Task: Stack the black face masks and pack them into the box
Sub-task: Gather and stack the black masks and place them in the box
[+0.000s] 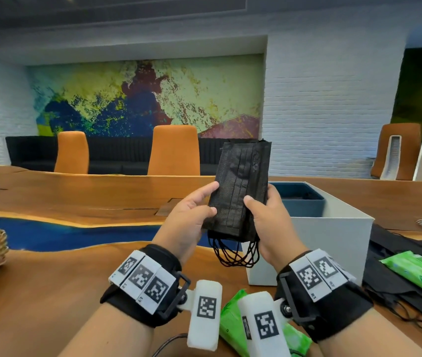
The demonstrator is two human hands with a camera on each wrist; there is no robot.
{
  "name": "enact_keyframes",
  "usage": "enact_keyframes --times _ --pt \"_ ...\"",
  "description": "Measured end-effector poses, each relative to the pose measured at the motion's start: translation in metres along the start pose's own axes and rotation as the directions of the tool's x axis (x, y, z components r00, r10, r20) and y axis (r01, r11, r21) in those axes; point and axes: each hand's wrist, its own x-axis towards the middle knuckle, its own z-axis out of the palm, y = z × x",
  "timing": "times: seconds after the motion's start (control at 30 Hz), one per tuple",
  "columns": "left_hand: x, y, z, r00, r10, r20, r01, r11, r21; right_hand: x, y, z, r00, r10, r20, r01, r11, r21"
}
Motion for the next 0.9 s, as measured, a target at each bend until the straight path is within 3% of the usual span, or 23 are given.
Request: enact_keyframes --times 0.2,0.3,0.4,0.57,0.73,0.9 --pt "0.001 0.008 -0.012 0.986 0.007 -0.165 -0.043 0.975 -0.218 0.001 -0.016 -0.007 0.987 0.018 0.163 -0.008 0.998 -0.063" --pt "-0.001 0.006 -0.013 0.993 -0.102 -0.054 0.085 0.963 -0.254 -0.001 -0.017 -0.007 0.952 0.076 0.297 -0.02 0.982 -0.186" --pt "-0.005 0.006 -0.011 0.986 -0.164 -0.009 0.157 0.957 -0.246 -0.003 -0.009 -0.003 0.928 0.13 0.348 -0.032 0.962 -0.273" --pt "-0.001 0.005 -0.024 0.991 -0.093 -0.1 0.083 0.991 -0.102 -0.005 0.004 0.0 0.913 0.176 0.368 -0.047 0.941 -0.335" --pt "-0.008 0.003 -0.045 0.992 -0.117 -0.056 0.123 0.985 0.119 -0.005 0.023 0.003 0.89 0.252 0.38 -0.125 0.936 -0.328" --pt "-0.01 -0.011 -0.056 0.979 -0.205 0.012 0.198 0.959 0.204 -0.004 0.049 0.012 0.85 0.352 0.392 -0.17 0.888 -0.427"
